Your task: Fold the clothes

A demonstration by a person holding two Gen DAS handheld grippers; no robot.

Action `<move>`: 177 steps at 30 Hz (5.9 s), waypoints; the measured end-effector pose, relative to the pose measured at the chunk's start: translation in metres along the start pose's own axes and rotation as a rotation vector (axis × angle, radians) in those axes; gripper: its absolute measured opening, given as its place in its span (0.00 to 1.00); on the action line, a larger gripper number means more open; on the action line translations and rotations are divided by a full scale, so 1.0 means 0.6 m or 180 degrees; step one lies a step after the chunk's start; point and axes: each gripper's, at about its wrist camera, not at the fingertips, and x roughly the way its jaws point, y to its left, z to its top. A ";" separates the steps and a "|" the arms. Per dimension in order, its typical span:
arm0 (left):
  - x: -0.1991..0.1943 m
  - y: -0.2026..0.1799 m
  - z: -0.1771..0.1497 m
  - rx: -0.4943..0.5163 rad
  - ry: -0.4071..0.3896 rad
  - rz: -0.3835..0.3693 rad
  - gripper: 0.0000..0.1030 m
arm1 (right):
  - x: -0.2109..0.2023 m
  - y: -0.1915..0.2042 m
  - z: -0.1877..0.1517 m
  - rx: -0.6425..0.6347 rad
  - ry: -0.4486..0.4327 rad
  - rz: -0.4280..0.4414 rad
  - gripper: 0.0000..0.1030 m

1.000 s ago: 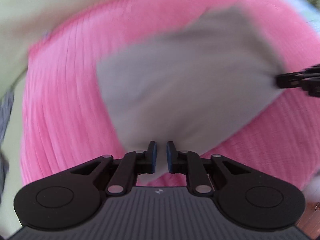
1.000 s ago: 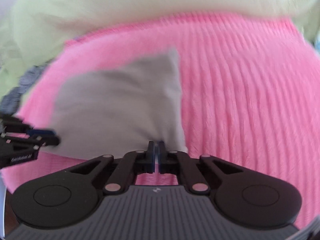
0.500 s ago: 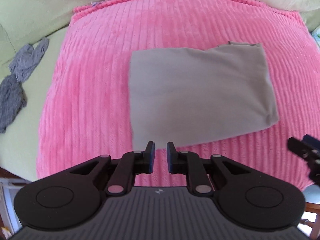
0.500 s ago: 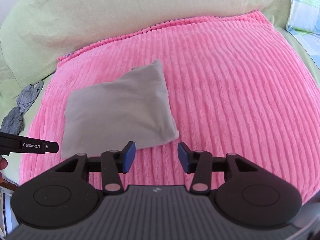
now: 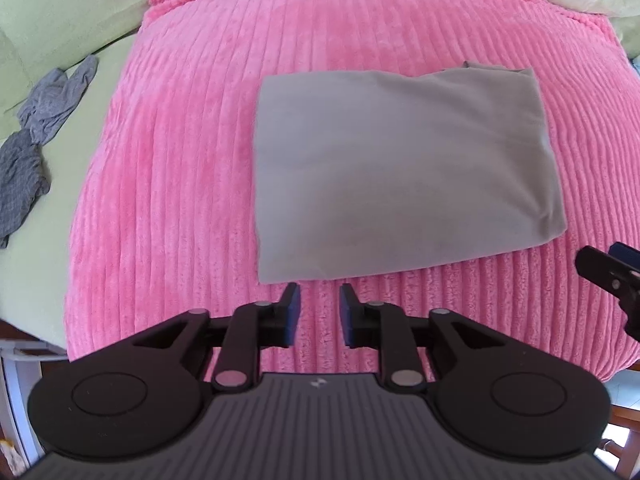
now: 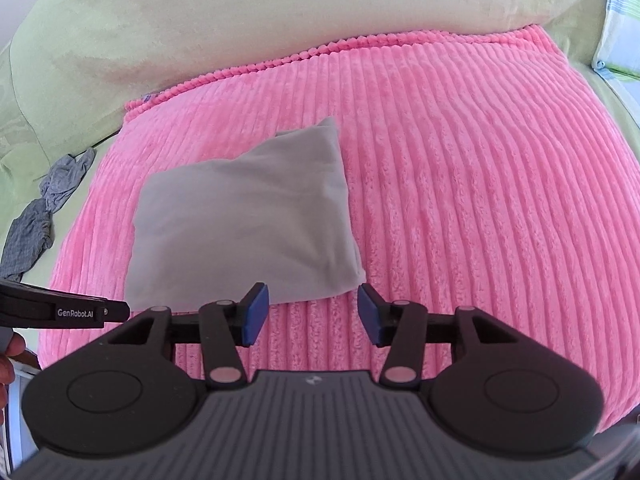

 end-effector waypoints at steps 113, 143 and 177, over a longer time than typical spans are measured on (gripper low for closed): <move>0.137 -0.111 0.195 0.2832 -0.0844 -0.0370 0.02 | 0.201 0.005 0.159 -0.3164 0.0054 0.0786 0.04; 0.140 -0.020 0.199 0.1479 -0.0602 -0.0125 0.23 | 0.176 -0.042 0.105 -0.1728 0.0098 0.0199 0.07; 0.056 0.206 0.015 0.0034 0.0223 -0.0672 0.49 | 0.098 0.257 -0.177 -0.3250 -0.0595 0.0070 0.30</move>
